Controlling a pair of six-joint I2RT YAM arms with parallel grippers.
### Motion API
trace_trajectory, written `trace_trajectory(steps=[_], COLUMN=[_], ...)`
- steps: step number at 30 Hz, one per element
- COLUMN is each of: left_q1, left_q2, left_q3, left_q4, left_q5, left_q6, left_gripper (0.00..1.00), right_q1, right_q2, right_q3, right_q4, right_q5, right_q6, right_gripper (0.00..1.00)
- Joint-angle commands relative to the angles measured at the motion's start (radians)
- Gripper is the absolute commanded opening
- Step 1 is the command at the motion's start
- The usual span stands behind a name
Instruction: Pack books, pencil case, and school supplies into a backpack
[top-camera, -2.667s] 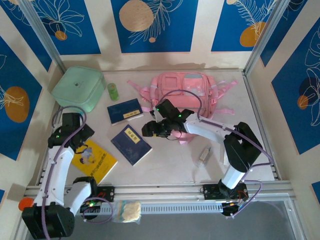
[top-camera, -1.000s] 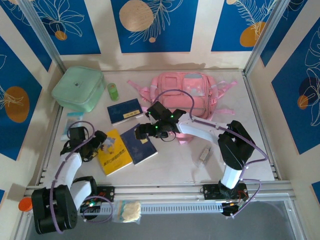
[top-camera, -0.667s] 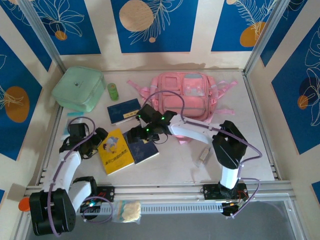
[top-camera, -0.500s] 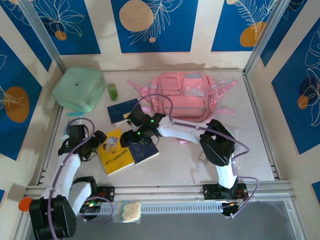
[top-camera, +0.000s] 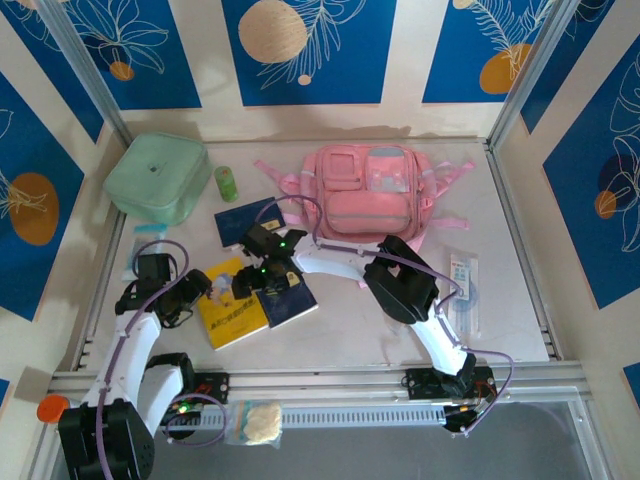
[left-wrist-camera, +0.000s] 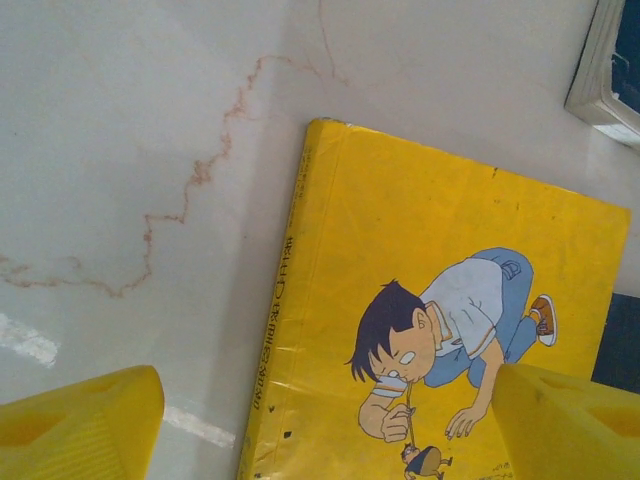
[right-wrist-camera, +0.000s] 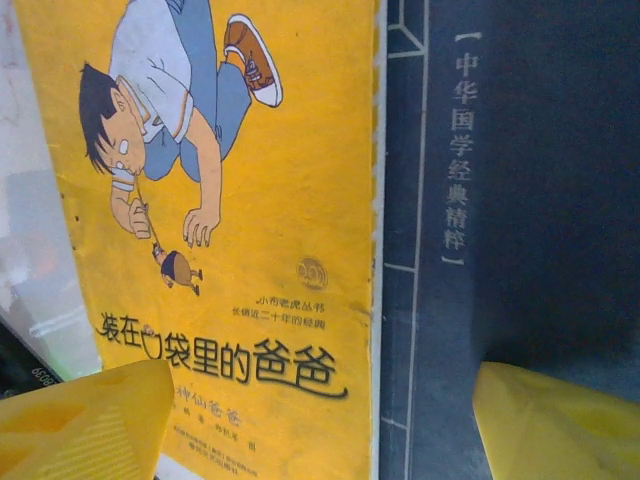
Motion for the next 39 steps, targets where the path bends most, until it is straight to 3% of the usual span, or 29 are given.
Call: trace_trajectory(steps=[1, 14, 19, 24, 31, 39], left_q1=[-0.005, 0.001, 0.049, 0.105, 0.107, 0.106], left_q2=[-0.010, -0.025, -0.018, 0.001, -0.029, -0.006], left_q3=[-0.003, -0.031, -0.036, -0.037, -0.073, -0.093], left_q4=[-0.029, -0.013, -0.005, 0.001, 0.062, 0.088], left_q5=[-0.035, -0.062, -0.043, 0.016, 0.105, 0.143], left_q6=[-0.005, -0.064, -0.068, -0.047, -0.045, -0.031], left_gripper=[0.84, 0.86, 0.86, 0.78, 0.61, 0.54], right_q1=[0.022, 0.060, 0.086, 0.065, 0.041, 0.044], right_q2=[0.044, 0.078, 0.096, 0.104, 0.128, 0.192], right_q3=[0.065, 0.132, 0.162, 0.164, 0.172, 0.229], right_q4=[-0.030, -0.053, -0.021, -0.035, -0.090, -0.103], right_q5=[-0.009, -0.013, -0.070, -0.069, -0.027, -0.044], right_q6=[-0.014, -0.026, -0.016, -0.001, 0.007, 0.014], right_gripper=[0.79, 0.79, 0.79, 0.78, 0.71, 0.70])
